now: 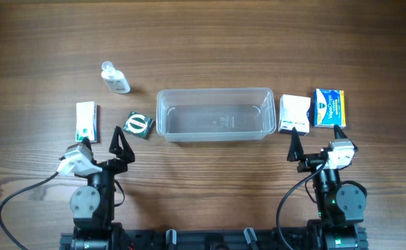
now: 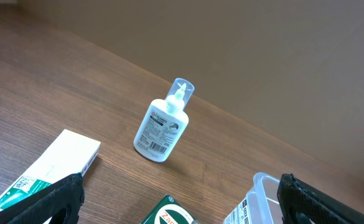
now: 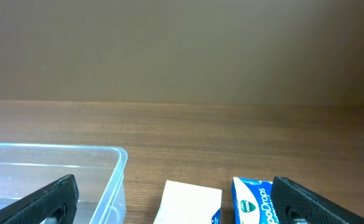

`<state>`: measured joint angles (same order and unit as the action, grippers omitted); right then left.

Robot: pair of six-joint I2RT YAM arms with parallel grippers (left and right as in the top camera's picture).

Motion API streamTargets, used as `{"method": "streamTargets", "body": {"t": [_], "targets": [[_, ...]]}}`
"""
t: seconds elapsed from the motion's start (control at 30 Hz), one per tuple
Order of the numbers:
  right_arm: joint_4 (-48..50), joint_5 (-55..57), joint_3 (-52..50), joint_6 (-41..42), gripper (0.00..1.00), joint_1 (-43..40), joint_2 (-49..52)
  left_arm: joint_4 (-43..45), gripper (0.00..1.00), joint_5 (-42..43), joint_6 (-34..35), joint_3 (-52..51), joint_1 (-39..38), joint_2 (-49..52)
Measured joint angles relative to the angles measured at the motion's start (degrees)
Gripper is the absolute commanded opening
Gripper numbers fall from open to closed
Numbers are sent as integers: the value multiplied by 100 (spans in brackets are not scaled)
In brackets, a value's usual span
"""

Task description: Pack container

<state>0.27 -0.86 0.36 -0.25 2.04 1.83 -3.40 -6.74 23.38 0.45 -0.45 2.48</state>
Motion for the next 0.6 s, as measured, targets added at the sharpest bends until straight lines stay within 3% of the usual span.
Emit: {"method": "streamTargets", "body": {"t": [0.6], "targets": [[0,-31,0,55,100,0,0,0,100,0,0,0,0,0]]}}
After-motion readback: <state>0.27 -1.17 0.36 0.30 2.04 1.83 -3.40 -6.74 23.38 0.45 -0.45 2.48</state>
